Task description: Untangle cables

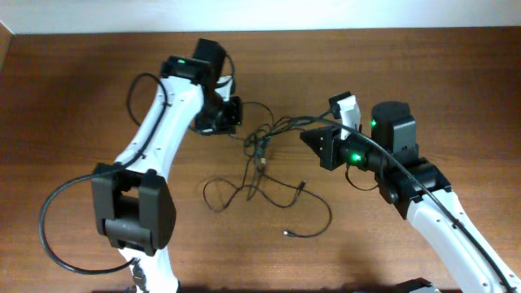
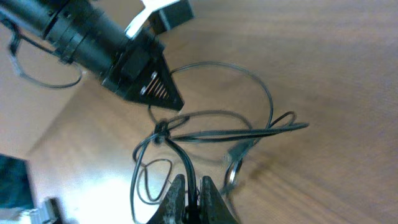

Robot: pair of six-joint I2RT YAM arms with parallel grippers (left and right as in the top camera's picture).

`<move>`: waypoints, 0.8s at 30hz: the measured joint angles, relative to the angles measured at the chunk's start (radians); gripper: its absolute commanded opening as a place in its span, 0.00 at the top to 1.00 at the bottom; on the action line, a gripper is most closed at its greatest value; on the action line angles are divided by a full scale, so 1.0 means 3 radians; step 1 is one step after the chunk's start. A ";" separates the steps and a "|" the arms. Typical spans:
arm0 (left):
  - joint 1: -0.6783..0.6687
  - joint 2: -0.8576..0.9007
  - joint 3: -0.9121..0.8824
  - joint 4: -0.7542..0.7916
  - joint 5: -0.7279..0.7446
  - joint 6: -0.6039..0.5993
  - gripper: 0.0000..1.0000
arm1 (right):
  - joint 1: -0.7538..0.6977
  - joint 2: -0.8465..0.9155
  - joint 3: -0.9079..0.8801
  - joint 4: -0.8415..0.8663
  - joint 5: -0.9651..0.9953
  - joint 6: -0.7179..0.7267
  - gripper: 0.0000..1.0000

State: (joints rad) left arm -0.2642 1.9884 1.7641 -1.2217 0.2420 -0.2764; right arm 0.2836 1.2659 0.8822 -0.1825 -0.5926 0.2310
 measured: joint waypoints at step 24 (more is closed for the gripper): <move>-0.0354 -0.0001 0.0000 -0.0107 -0.0009 0.0829 1.00 | -0.0034 0.0716 -0.0006 0.0950 0.0589 0.0216 0.11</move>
State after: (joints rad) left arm -0.3702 1.9881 1.7641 -1.2537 0.2394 -0.0277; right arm 0.2733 1.4807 0.8803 0.1024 -0.4160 0.2958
